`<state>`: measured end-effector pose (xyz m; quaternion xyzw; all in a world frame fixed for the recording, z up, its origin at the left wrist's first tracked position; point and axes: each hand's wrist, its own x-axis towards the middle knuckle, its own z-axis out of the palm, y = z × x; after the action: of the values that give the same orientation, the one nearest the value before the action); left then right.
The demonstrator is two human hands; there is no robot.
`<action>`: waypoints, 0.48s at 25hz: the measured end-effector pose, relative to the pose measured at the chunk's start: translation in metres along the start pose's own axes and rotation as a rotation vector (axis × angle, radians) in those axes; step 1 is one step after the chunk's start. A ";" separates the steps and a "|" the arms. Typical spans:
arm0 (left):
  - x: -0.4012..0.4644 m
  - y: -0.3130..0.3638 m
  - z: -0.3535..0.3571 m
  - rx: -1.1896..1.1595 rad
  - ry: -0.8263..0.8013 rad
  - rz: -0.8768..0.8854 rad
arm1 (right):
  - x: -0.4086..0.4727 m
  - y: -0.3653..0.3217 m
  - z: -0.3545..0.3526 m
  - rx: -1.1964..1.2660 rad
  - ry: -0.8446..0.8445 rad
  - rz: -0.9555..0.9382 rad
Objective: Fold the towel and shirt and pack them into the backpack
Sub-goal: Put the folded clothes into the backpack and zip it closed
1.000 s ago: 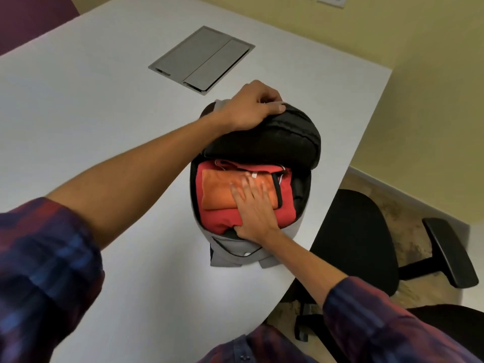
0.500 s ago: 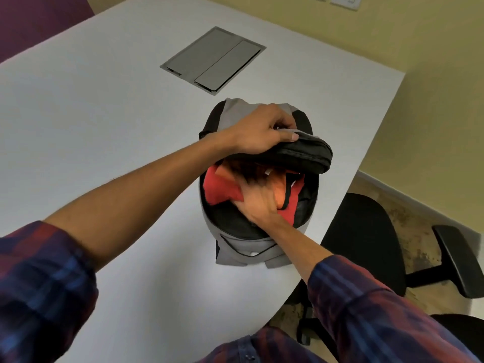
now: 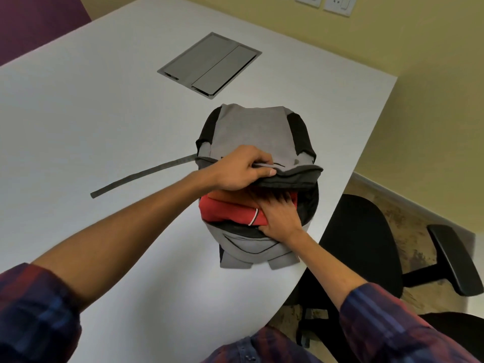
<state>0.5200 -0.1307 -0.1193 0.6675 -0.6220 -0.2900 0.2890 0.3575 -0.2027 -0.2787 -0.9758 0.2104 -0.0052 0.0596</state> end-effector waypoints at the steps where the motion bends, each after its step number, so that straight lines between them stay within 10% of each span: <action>1: -0.003 -0.003 0.004 0.004 -0.013 -0.017 | 0.001 0.003 -0.003 0.014 -0.015 -0.009; 12: -0.017 -0.009 0.005 -0.035 -0.010 -0.026 | 0.004 0.026 -0.017 0.205 0.136 0.018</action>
<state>0.5213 -0.1129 -0.1287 0.6689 -0.6096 -0.3077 0.2939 0.3505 -0.2297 -0.2648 -0.9601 0.2210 -0.0924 0.1444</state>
